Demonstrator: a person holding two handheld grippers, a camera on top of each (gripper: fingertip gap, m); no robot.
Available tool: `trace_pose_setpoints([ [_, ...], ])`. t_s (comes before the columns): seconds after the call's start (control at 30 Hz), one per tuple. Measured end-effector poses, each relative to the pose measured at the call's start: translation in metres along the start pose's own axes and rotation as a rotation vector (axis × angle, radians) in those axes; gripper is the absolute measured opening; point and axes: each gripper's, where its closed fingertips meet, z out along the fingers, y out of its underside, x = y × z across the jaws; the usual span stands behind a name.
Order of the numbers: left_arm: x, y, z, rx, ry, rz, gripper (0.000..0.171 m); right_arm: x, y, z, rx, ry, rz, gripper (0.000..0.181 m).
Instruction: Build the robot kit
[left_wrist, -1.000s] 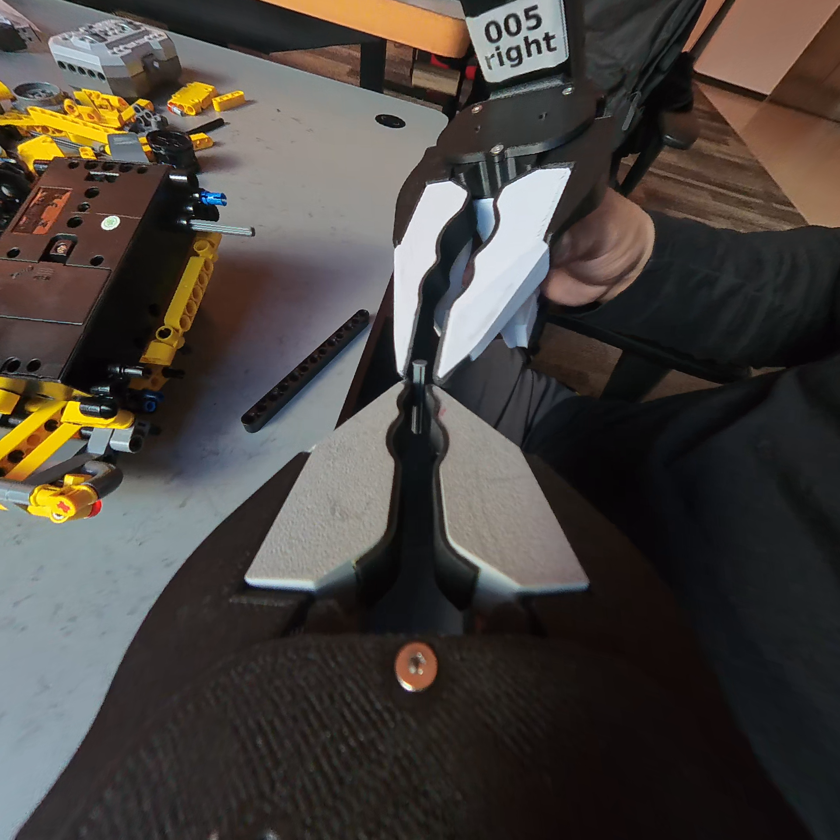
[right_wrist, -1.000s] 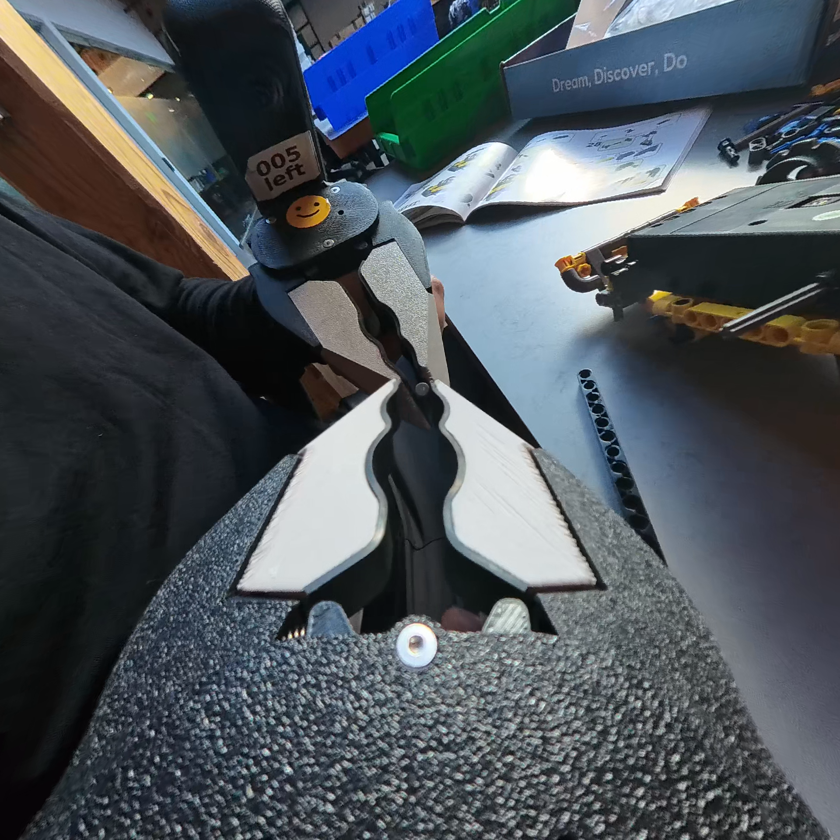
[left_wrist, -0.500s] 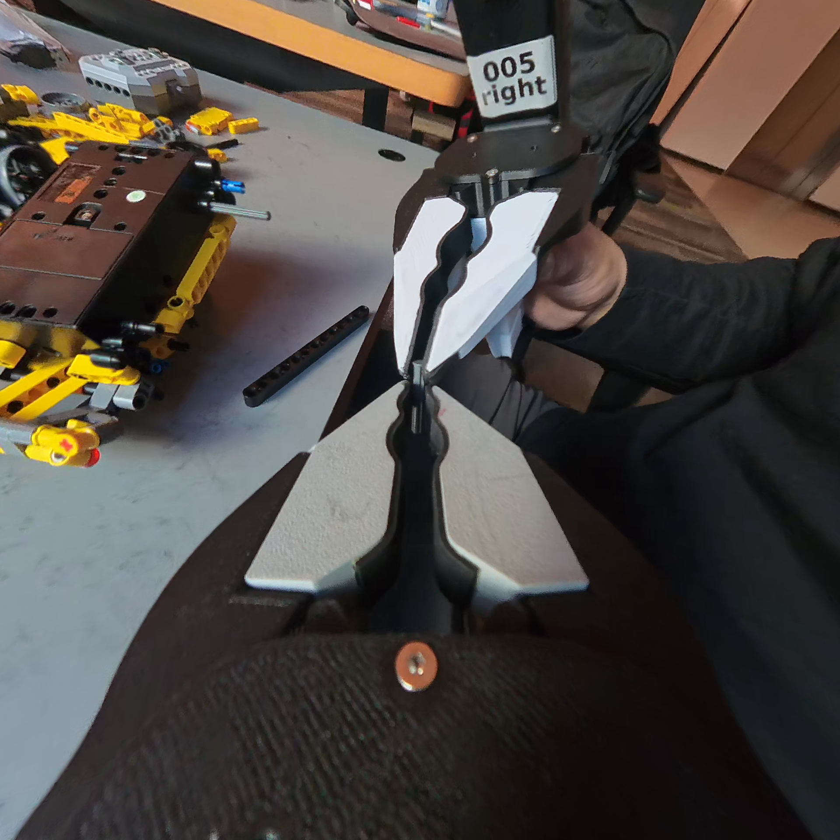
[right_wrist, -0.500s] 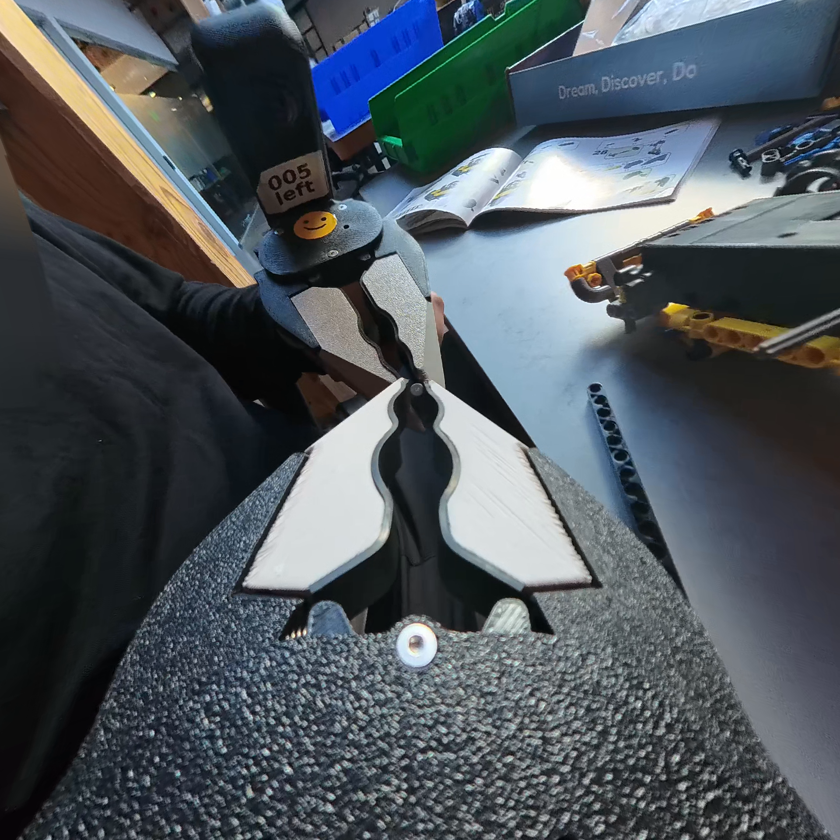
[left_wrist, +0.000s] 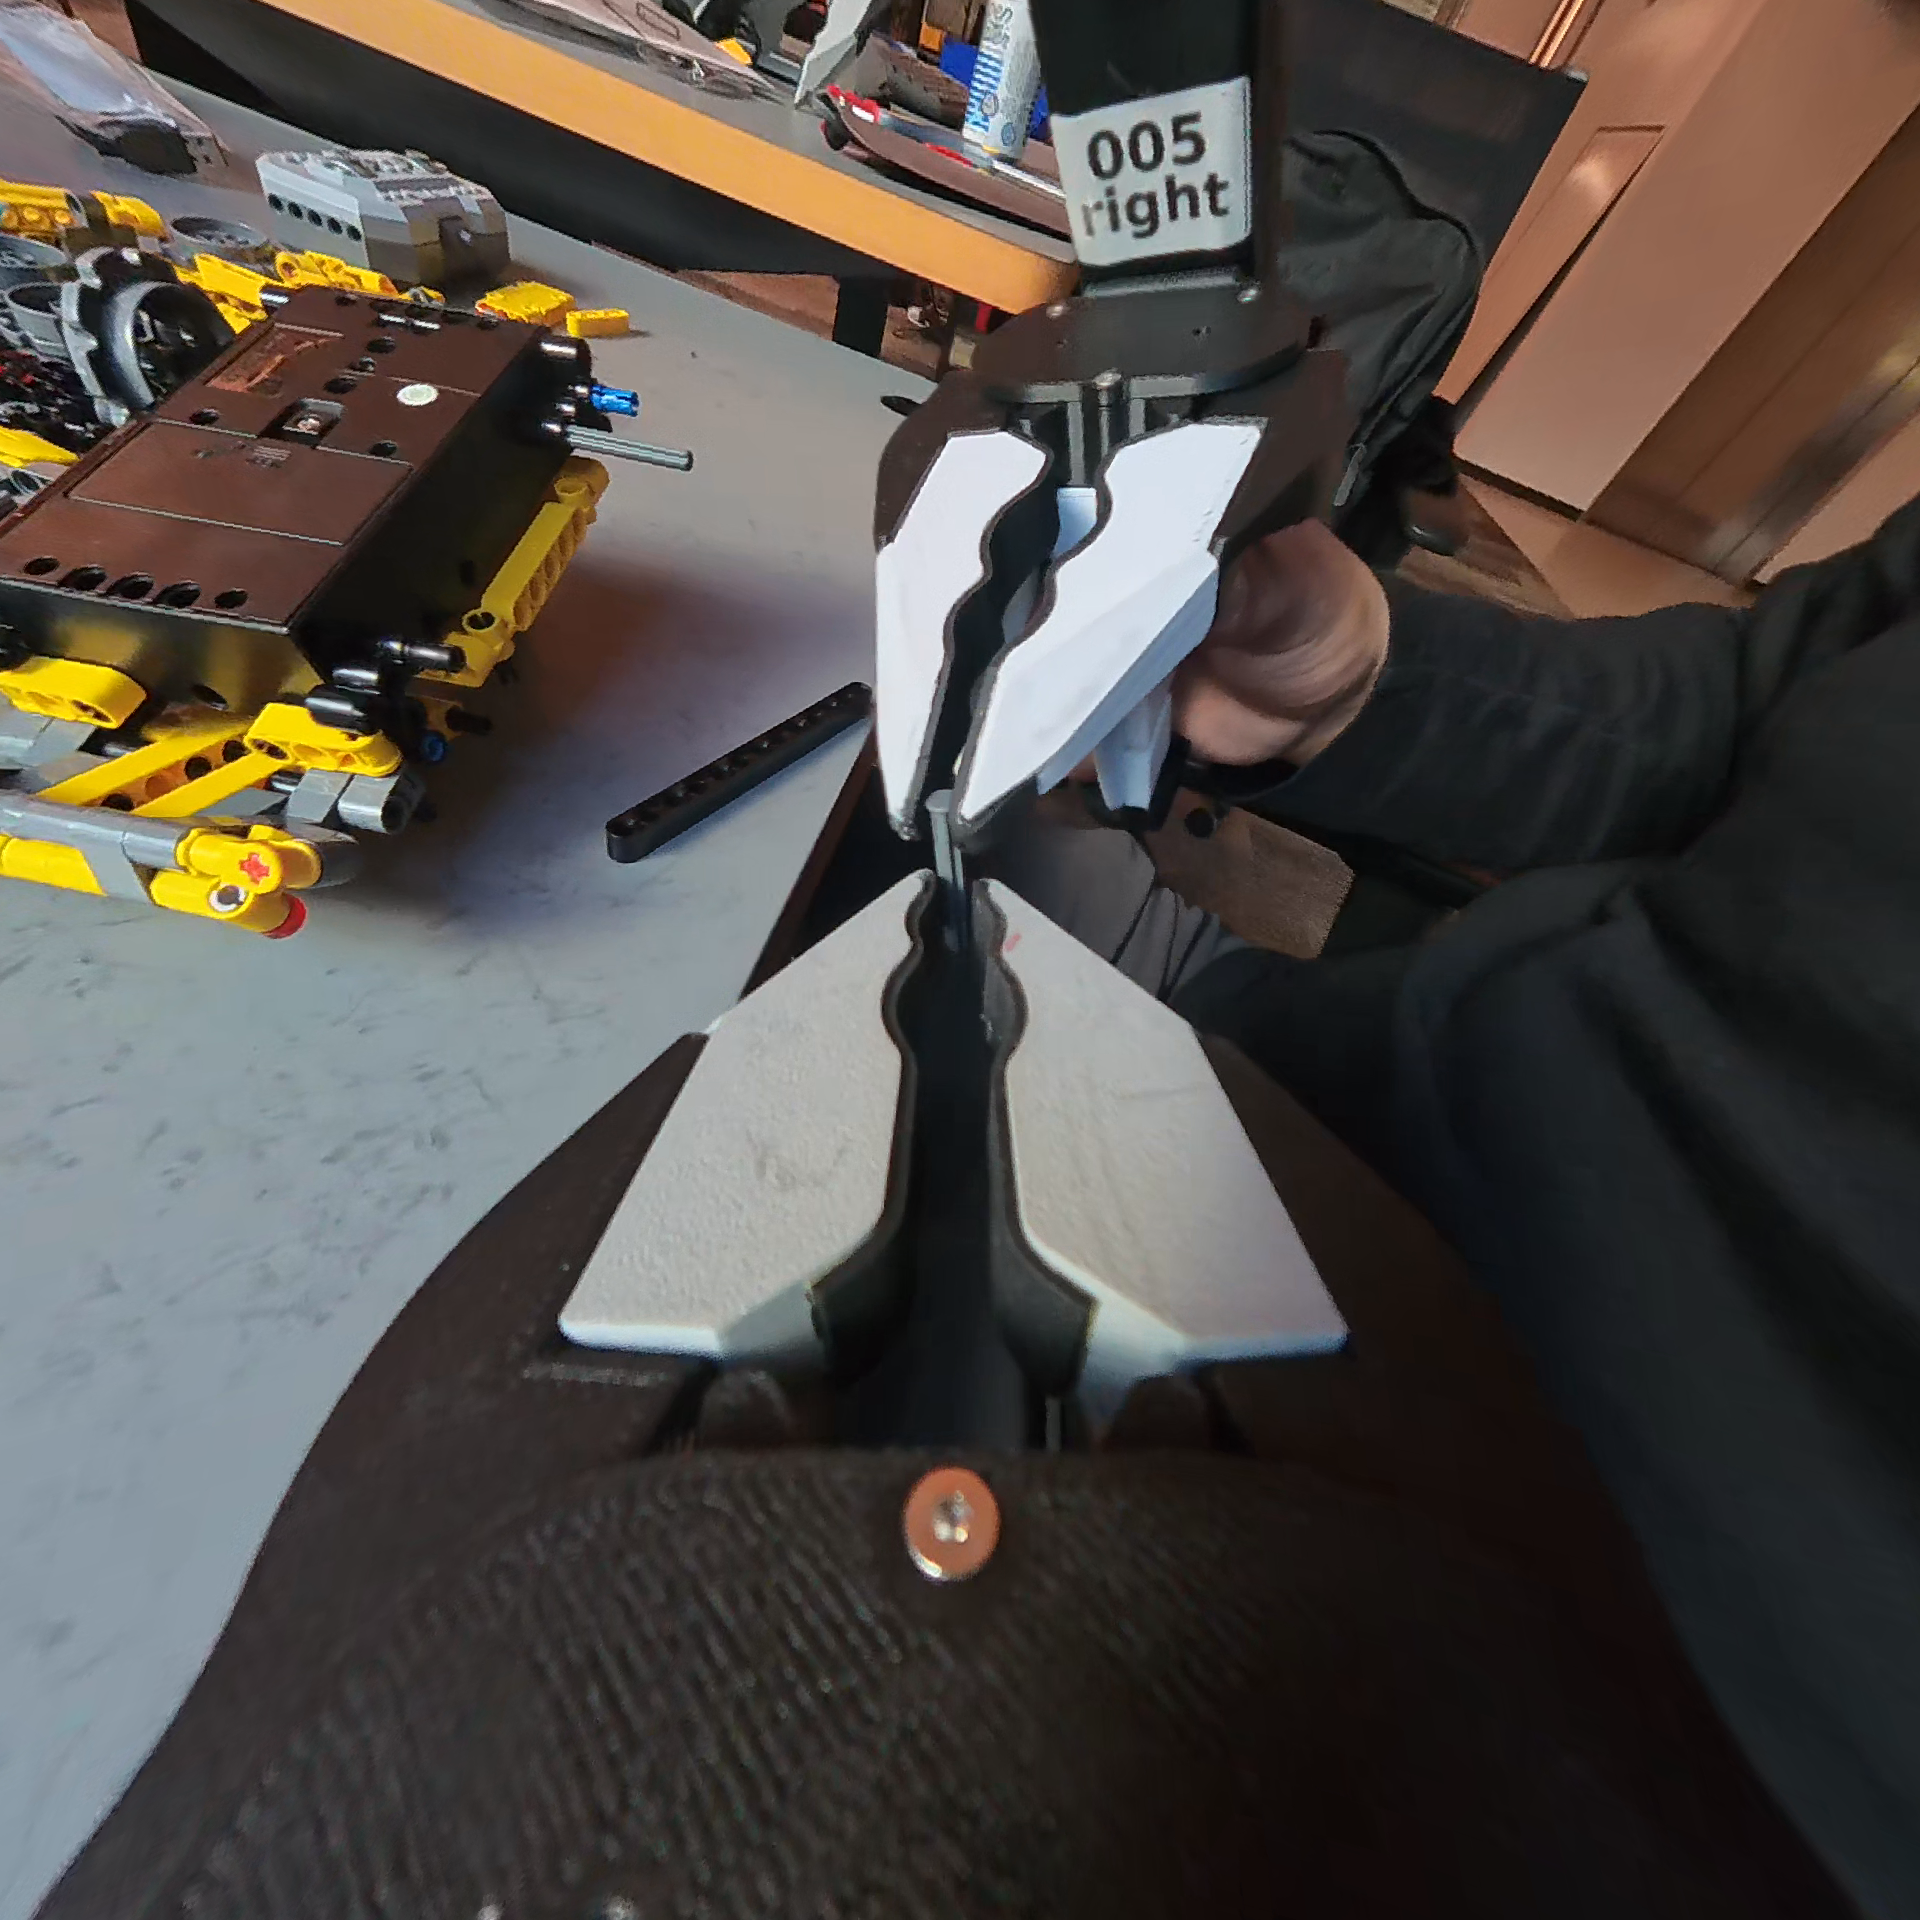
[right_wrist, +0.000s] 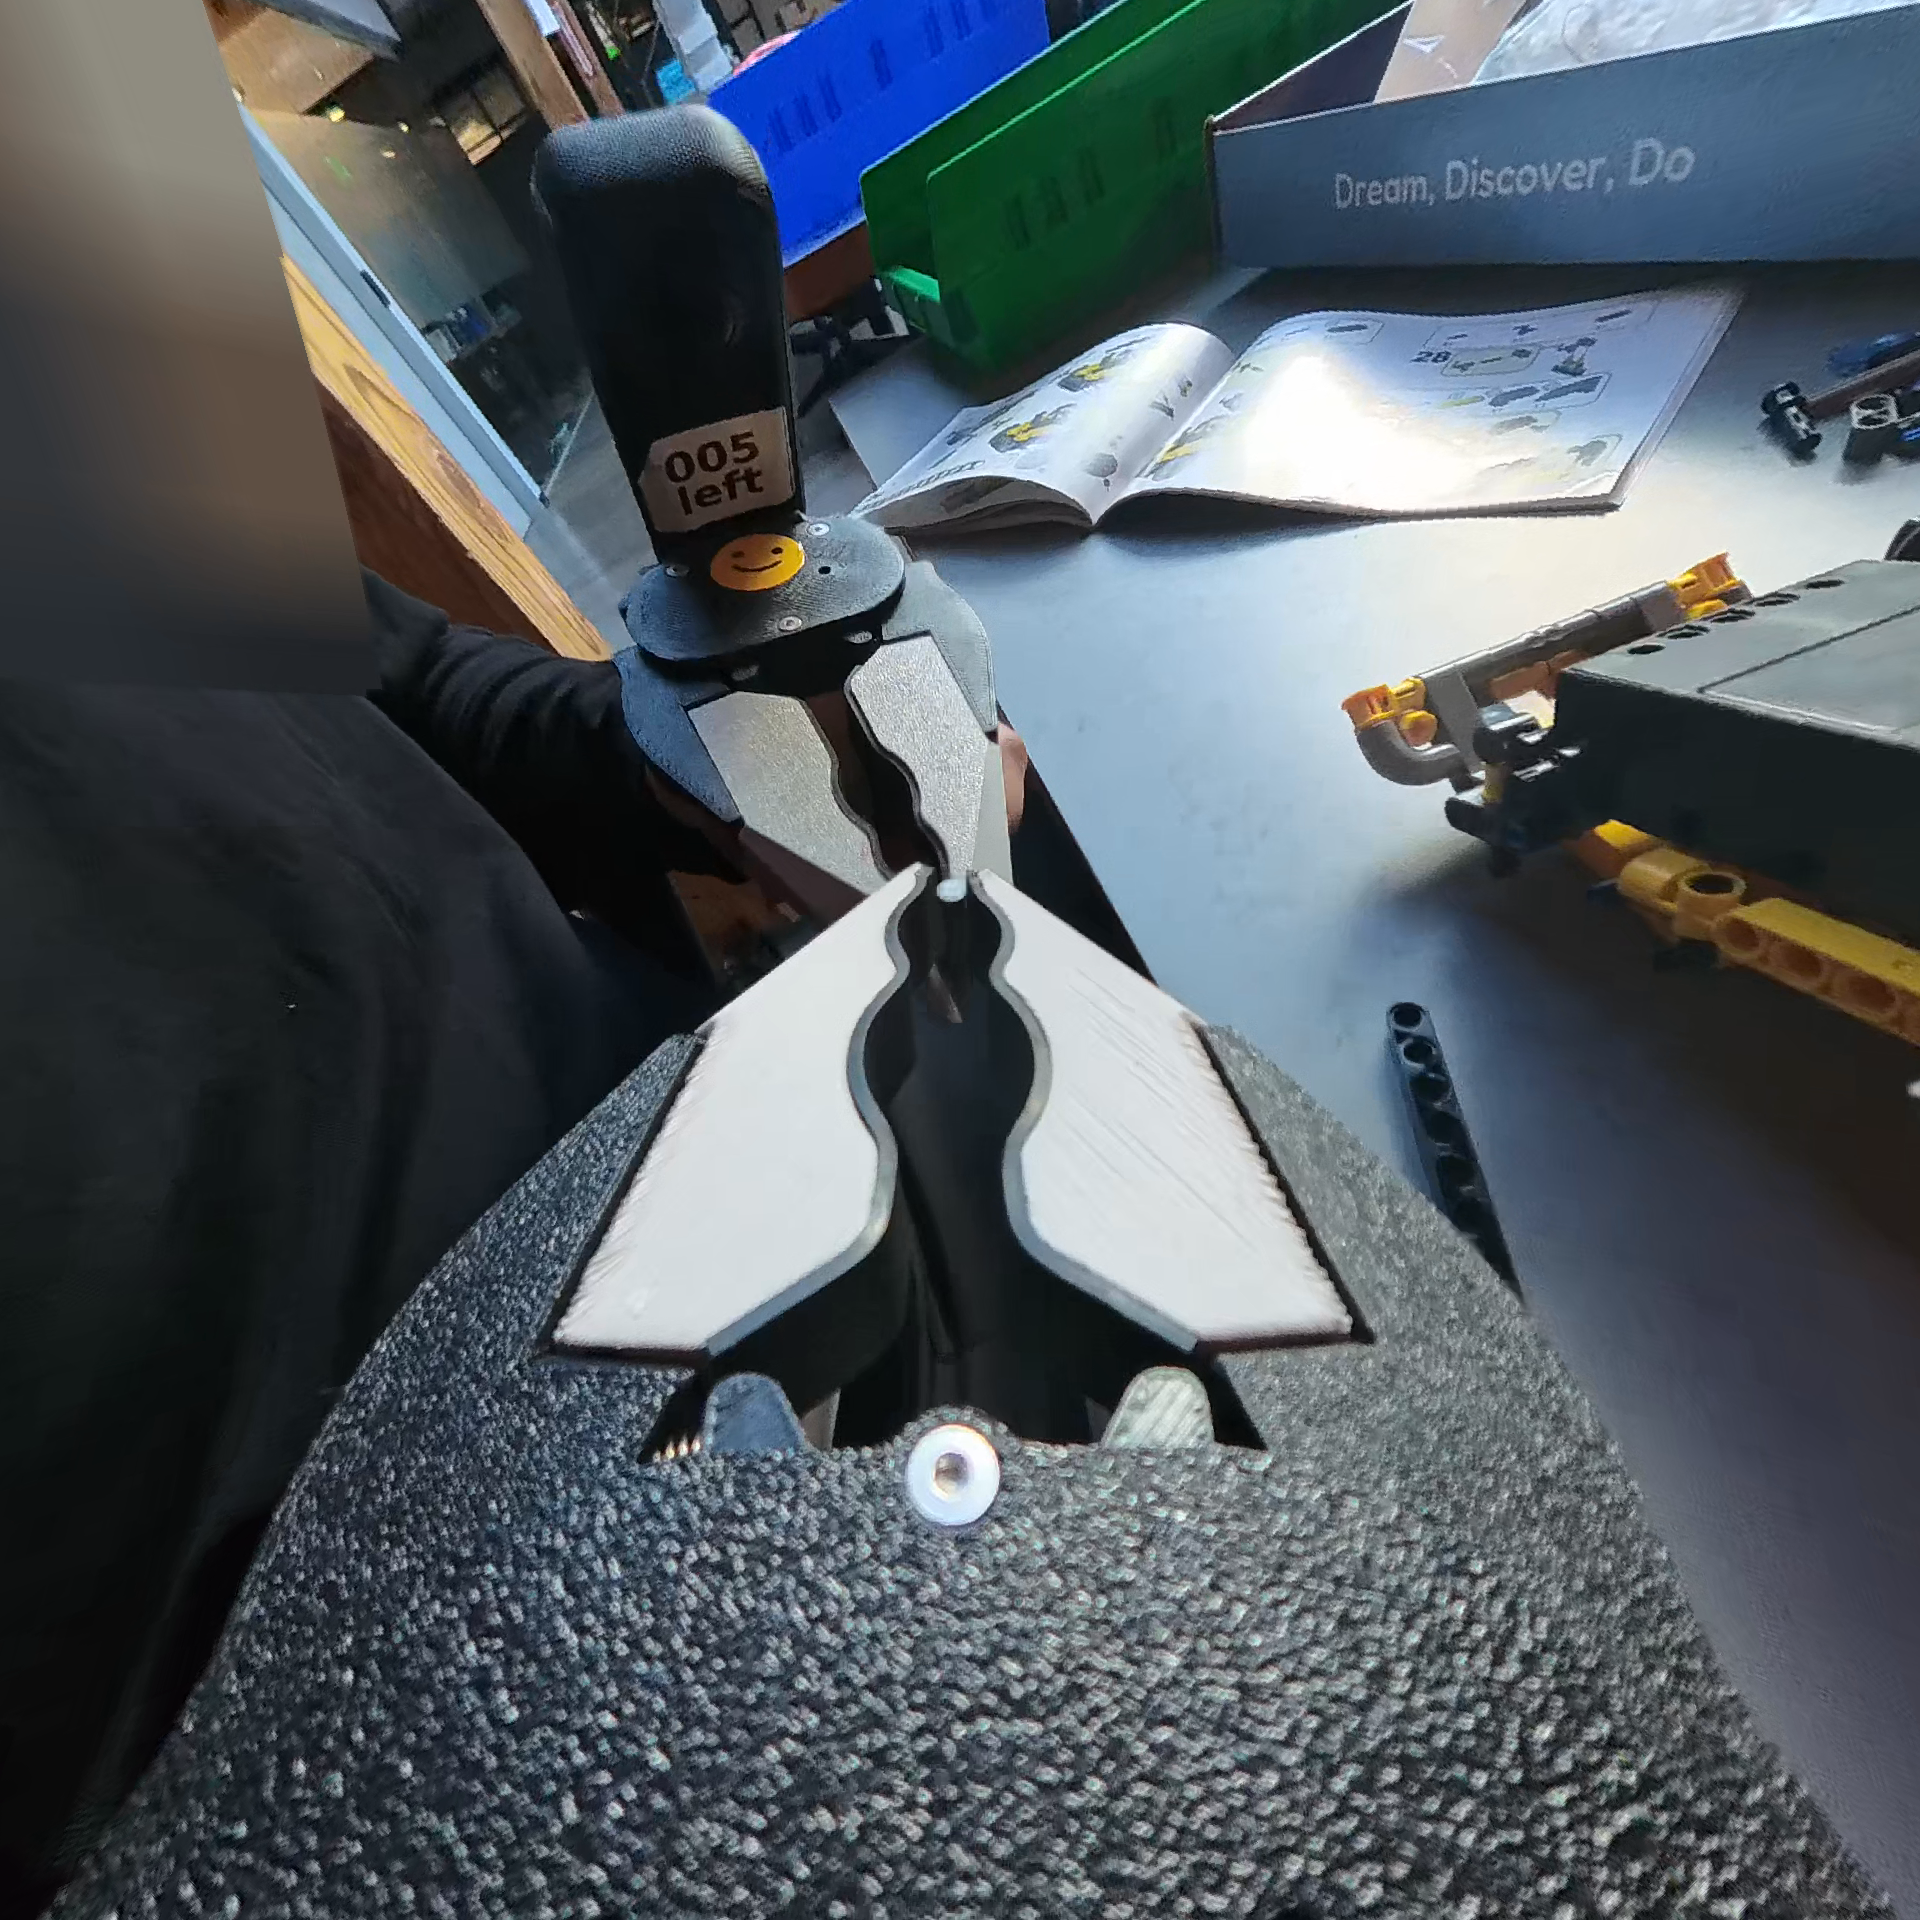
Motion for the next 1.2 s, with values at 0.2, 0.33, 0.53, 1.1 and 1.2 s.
trace_pose_setpoints([
  [0.2, -0.007, -0.002, -0.003, 0.024, 0.006, -0.044, 0.001, 0.005, -0.006, 0.001, 0.010, -0.016, 0.000, 0.006],
  [0.33, -0.006, 0.001, -0.002, 0.011, 0.020, -0.052, 0.002, 0.009, -0.008, 0.001, 0.028, -0.038, 0.023, 0.006],
  [0.53, -0.007, 0.002, -0.002, 0.008, 0.005, -0.026, 0.002, 0.008, -0.005, 0.002, 0.026, -0.060, 0.041, 0.006],
  [1.1, -0.016, -0.004, -0.007, 0.047, -0.027, -0.060, 0.002, 0.018, -0.001, -0.011, -0.012, -0.006, 0.022, 0.020],
  [1.2, -0.024, -0.003, -0.009, 0.052, -0.045, -0.118, 0.001, 0.044, 0.002, -0.032, -0.062, 0.151, -0.027, 0.023],
])
